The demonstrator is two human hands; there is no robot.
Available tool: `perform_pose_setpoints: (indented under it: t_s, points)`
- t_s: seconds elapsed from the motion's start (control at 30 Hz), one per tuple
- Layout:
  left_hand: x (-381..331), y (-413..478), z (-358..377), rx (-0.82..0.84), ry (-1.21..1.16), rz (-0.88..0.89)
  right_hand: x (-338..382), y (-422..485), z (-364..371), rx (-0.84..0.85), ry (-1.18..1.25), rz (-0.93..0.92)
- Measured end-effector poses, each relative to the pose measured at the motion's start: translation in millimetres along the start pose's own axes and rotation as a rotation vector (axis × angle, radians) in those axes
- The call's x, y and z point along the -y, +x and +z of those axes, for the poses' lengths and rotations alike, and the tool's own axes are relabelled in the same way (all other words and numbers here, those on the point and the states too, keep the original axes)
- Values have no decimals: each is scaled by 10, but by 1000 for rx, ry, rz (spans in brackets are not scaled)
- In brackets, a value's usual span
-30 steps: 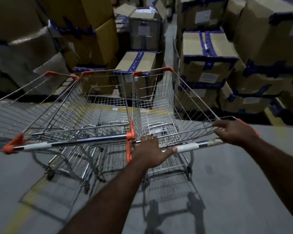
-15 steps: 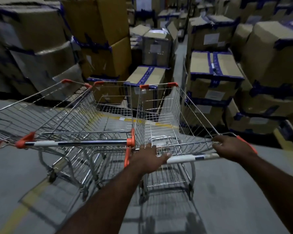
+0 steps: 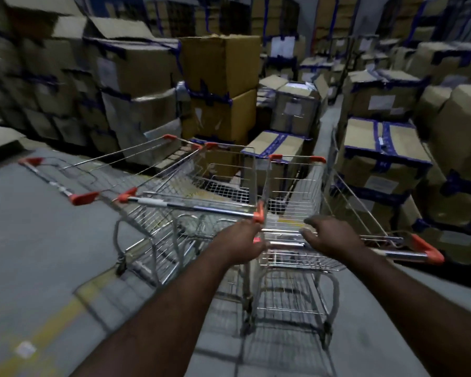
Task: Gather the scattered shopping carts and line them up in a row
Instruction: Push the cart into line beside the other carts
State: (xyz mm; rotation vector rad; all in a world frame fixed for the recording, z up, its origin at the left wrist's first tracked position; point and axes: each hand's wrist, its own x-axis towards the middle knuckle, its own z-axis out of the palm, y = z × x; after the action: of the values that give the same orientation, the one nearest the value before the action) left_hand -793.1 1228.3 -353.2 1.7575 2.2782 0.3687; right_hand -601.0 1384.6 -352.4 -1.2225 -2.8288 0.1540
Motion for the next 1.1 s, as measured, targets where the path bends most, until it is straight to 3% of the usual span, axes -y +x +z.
perform_pose_setpoints:
  t_s: [0.23,0.5,0.8,1.1]
  points:
    - [780,-1615,-389,-95,29,-187,1777,-537,-137,-33,30,-322]
    - [1712,-4314,-1033,-253,158,-658,4425,-1482,-245,-68,127,-891]
    - [1936,-7259,-1430,-381,190,-1218,6835,-2977,-397,-17,178,-1446]
    - [1909,-9374,-1757,-489,228,-1620,8769,-4289,-627,-18,268,-1872]
